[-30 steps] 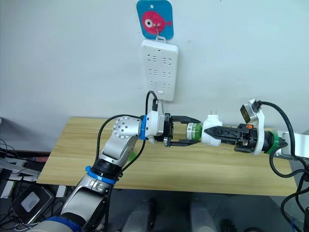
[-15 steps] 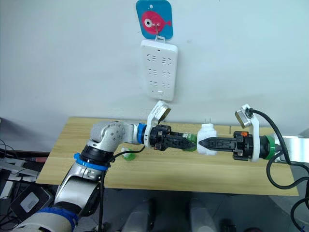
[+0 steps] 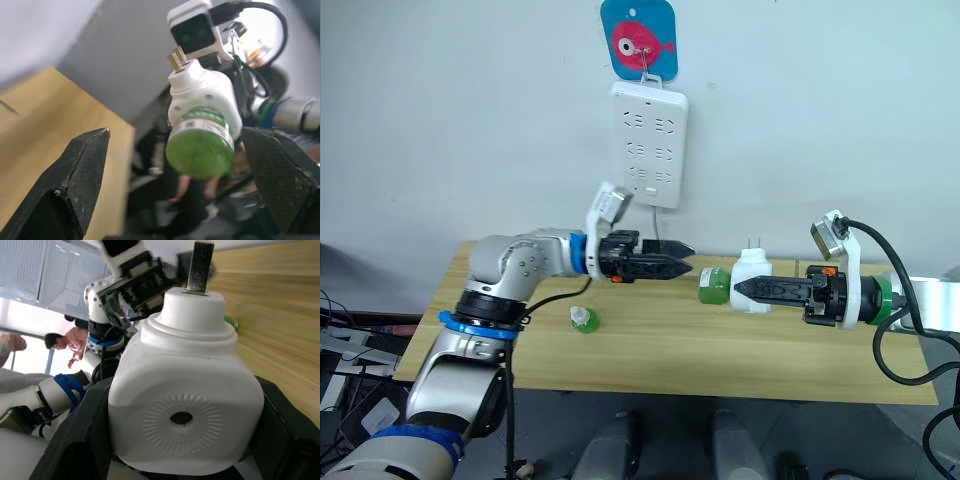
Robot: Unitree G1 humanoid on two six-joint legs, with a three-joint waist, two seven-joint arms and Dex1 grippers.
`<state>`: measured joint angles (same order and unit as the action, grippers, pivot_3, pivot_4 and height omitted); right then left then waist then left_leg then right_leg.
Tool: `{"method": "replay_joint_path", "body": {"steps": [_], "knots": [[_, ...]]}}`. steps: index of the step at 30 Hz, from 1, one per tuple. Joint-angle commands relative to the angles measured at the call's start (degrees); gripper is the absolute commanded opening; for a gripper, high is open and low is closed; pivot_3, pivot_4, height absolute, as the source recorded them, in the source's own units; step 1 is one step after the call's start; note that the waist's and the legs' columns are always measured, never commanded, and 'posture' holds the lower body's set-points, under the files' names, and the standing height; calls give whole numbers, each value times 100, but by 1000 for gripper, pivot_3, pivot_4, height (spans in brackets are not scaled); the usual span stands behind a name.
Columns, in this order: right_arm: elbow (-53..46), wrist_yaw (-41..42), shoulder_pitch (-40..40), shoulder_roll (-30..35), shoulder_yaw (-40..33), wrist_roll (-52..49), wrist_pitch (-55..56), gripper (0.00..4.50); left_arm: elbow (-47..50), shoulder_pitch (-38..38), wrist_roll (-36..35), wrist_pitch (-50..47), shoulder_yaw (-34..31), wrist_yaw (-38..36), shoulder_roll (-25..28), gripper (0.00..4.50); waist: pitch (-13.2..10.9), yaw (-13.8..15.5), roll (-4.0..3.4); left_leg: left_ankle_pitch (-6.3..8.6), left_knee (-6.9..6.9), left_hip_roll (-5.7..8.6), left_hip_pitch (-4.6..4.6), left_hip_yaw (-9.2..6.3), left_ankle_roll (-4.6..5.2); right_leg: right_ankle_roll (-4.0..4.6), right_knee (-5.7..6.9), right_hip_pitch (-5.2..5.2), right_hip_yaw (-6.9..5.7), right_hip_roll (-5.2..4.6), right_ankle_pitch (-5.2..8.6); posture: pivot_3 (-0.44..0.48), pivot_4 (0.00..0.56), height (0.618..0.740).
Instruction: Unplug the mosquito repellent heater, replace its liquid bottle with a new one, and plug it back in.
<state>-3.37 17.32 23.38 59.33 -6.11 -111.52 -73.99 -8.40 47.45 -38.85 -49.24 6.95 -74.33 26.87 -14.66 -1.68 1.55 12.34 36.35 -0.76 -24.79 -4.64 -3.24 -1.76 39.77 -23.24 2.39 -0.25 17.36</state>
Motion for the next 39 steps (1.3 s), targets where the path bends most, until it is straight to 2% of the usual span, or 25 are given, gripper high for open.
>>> {"method": "replay_joint_path", "body": {"steps": [1,4,7,9,12,14,21,24,27,32,33,34,36,38,39], "knots": [[263,178,235,-86,-241,-148,-90,3091,1097,-546,1016,2646,294,-666,199,4470,1,5,-1,0,-6,1,1,6,0,1,-5,0,6,-3,0,30,259,740],[457,254,335,-137,-263,-148,-238,3091,891,-826,1819,4863,247,-404,-124,4470,0,56,-1,0,-4,4,0,8,0,2,-11,1,7,-9,-1,37,261,740],[542,378,427,-140,-239,-148,-383,3091,-7,-874,2687,7853,74,74,-562,4470,0,157,1,0,5,6,-3,8,1,3,-11,2,5,-12,-2,37,261,740],[556,425,474,-148,-220,-148,-430,3091,-569,-802,3019,9313,63,305,-739,4470,-1,180,1,1,8,10,-6,9,1,3,-12,2,7,-15,-3,44,265,740],[545,441,532,-188,-194,-148,-452,3091,-1159,-691,3232,10561,246,550,-929,4470,-1,180,1,13,15,14,-9,15,23,2,-14,2,11,-23,-3,44,264,740],[511,396,545,-229,-180,-148,-424,3091,-1468,-597,3336,11049,387,709,-1016,4470,-1,179,1,22,27,15,-15,16,38,2,-15,2,10,-24,-3,44,264,740],[438,378,574,-300,-164,-148,-417,3091,-2393,-52,4122,11972,480,1796,-1299,4470,-1,162,1,31,57,18,-20,15,54,1,8,3,10,-23,-4,35,255,740],[400,362,545,-283,-176,-148,-403,3091,-2479,35,4046,12146,685,2004,-1238,4470,-1,147,1,31,57,16,-18,14,54,1,10,3,9,-21,-4,31,252,740],[399,360,519,-272,-185,-148,-402,3091,-2487,61,3840,12256,944,2112,-1122,3931,-1,139,1,31,57,14,-17,14,54,1,12,3,9,-19,-4,30,252,740],[382,349,512,-289,-176,-148,-391,3091,-2471,81,3655,12278,1321,2182,-902,2416,0,139,1,31,57,15,-17,12,54,1,12,3,9,-19,-4,33,249,740],[381,351,515,-293,-173,-148,-391,3091,-2468,79,3607,12232,1373,2191,-873,2203,0,139,1,31,57,15,-17,12,54,1,12,3,8,-19,-4,35,247,740],[377,353,517,-295,-170,-148,-391,3091,-2458,75,3544,12181,1431,2185,-847,2195,0,139,1,31,57,15,-17,12,54,1,12,3,8,-19,-4,35,247,740],[355,372,522,-278,-154,-148,-400,3091,-2288,-5,3184,11773,1610,1994,-784,2195,0,139,1,31,57,15,-17,12,54,1,12,3,8,-19,-4,36,246,740],[308,404,518,-228,-136,-148,-418,3091,-1788,-228,2423,10445,1740,1582,-721,2195,0,134,-1,31,57,15,-17,11,54,1,12,3,8,-19,-4,36,244,740],[252,432,496,-173,-128,-148,-434,3091,-1363,-351,1938,9355,1761,1430,-647,2195,0,127,-1,31,57,15,-17,11,54,1,13,3,9,-19,-4,35,244,740]]}}
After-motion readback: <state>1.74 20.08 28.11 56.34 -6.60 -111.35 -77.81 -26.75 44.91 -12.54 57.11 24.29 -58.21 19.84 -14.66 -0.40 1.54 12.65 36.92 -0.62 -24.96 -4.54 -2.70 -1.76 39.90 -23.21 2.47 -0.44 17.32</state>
